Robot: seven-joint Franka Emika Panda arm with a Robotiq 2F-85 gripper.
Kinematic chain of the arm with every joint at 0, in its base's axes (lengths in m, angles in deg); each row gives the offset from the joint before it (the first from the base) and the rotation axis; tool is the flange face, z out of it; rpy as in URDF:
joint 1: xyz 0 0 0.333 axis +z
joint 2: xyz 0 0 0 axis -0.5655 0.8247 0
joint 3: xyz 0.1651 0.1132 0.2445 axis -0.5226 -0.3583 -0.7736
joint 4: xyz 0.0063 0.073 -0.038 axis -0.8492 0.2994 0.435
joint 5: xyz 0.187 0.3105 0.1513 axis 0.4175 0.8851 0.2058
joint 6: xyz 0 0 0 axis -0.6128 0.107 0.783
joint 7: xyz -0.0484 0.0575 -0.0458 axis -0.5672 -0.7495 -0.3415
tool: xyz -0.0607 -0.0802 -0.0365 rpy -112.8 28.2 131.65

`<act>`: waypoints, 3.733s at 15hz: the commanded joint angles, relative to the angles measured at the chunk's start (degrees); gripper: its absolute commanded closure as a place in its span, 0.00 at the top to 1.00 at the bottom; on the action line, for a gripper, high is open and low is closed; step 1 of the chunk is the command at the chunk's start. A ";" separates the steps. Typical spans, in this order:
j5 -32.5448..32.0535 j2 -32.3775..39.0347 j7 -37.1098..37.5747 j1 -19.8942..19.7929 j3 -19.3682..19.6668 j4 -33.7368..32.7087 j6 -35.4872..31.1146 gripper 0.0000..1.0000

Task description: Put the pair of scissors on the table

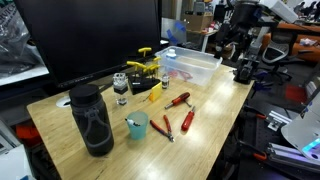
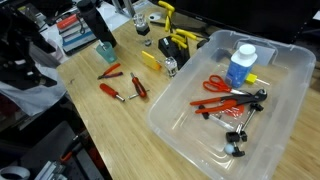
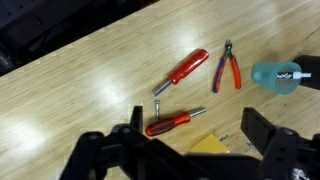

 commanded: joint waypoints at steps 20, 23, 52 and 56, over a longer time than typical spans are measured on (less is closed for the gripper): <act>-19.78 6.43 20.79 -20.14 -3.56 -3.20 -21.91 1.00; -25.15 13.49 23.41 -22.44 -2.12 -7.33 -22.87 1.00; -14.00 39.02 28.23 -13.12 11.83 -20.51 -33.84 1.00; -4.81 46.41 21.38 -11.44 13.00 -26.64 -31.72 1.00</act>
